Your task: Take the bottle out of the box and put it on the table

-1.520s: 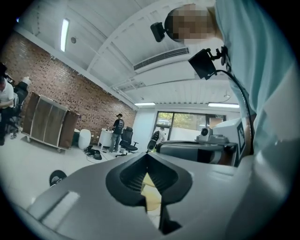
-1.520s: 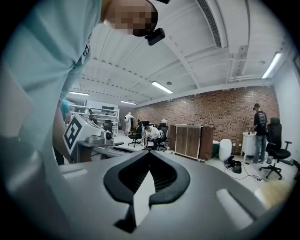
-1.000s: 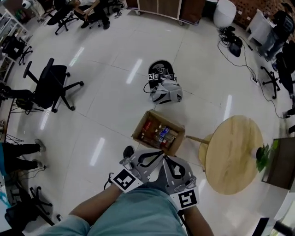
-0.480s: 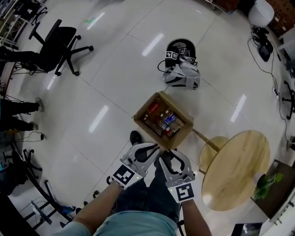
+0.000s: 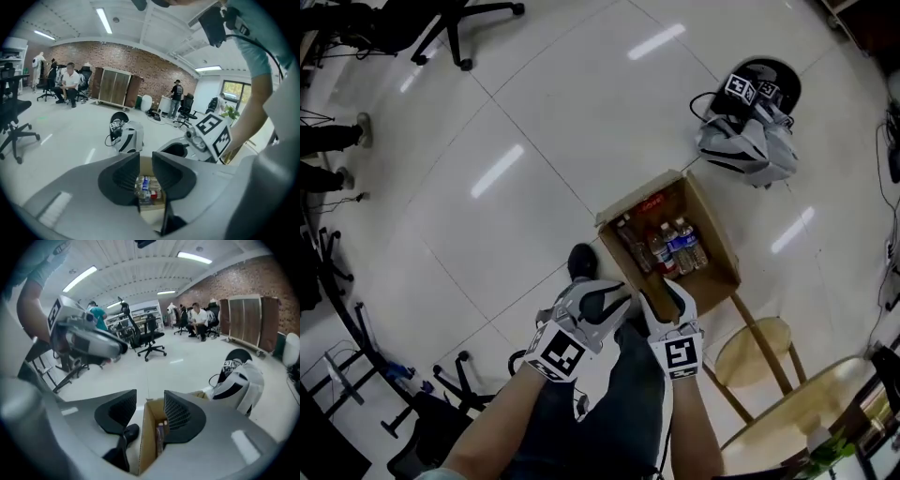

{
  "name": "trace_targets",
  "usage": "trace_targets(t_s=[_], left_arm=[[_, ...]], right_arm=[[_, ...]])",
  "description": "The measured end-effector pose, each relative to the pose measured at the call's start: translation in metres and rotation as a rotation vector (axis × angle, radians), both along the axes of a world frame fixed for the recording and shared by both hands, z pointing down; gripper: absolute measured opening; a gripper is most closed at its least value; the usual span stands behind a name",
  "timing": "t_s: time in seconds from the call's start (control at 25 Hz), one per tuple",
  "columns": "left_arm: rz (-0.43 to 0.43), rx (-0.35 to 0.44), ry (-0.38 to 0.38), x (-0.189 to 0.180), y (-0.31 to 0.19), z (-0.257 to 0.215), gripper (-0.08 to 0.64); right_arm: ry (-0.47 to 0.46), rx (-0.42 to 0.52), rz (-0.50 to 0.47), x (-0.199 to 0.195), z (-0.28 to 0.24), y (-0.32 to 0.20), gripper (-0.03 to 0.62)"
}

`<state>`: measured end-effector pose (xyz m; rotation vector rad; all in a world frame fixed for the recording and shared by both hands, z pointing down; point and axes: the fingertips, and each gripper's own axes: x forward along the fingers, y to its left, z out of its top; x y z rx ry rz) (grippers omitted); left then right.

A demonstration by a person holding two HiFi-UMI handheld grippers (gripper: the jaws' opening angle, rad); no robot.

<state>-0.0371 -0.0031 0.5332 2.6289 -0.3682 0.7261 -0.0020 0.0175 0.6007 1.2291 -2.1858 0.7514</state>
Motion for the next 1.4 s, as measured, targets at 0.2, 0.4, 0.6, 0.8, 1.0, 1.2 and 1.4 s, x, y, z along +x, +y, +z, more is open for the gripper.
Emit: trace_targets(t_s=[0.2,0.4,0.6,0.8,1.0,1.2,1.4], left_arm=[[-0.068,-0.001,-0.051,-0.036,-0.014,0.069,0.082],[-0.121,-0.044,-0.082,-0.050,-0.014,0.143,0.081],[-0.111,-0.039,-0.120,-0.055,-0.029,0.199,0.081],[-0.123,-0.056,-0.111,-0.059,-0.032,0.217,0.077],[-0.165,-0.041,-0.079,-0.060,-0.042,0.216,0.075],[-0.191,-0.036,-0.072,-0.059,-0.038,0.216,0.075],[-0.177,-0.020,-0.090,-0.063,-0.027,0.208,0.074]], right_arm=[[0.064,-0.253,-0.139,-0.012,0.175,0.002,0.193],[0.166,-0.405,-0.206,-0.018,0.306,0.015,0.215],[0.262,-0.501,-0.216,-0.014,0.402,0.023,0.231],[0.334,-0.661,-0.269,-0.015,0.481,0.039,0.304],[0.309,-0.726,-0.338,-0.017,0.508,0.044,0.296],[0.310,-0.680,-0.352,-0.020,0.505,0.040,0.278],[0.275,-0.647,-0.315,-0.022,0.485,0.034,0.257]])
